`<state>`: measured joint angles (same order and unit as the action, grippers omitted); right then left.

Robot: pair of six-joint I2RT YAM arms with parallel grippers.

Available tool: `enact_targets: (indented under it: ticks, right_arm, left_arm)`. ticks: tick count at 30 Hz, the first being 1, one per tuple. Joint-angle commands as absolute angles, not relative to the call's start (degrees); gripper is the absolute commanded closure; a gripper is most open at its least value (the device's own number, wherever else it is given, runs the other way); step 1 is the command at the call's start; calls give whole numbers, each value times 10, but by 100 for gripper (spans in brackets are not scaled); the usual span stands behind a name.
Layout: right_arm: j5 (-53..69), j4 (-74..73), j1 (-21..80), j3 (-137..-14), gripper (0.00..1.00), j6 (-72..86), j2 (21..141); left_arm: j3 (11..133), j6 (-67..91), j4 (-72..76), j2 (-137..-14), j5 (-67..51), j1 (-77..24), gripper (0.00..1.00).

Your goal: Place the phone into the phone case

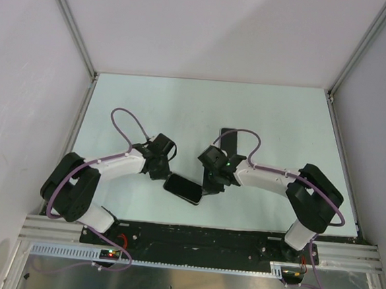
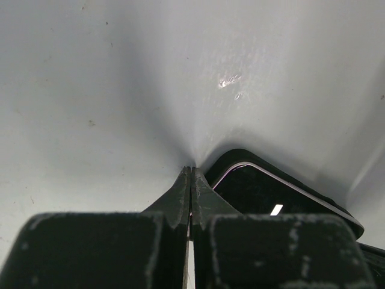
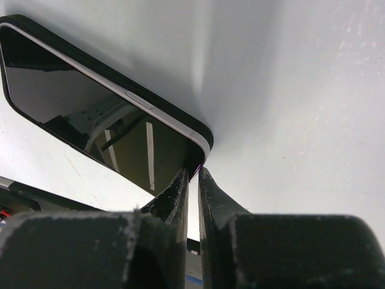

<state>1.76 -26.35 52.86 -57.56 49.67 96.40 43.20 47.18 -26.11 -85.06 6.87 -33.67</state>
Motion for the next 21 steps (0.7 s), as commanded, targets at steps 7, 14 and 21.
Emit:
enact_targets:
  ticks: [7,14,21]
  right_arm:
    - [-99,-139,571,-590,92,508,1018]
    - [-115,-124,589,-570,93,514,1038]
    - [-152,-120,619,-562,92,514,1049]
  left_arm:
    - [422,501,-206,-842,30,-347,100]
    - [418,500,-203,-844,31,-347,100]
    - [420,501,-202,-846,32,-347,100]
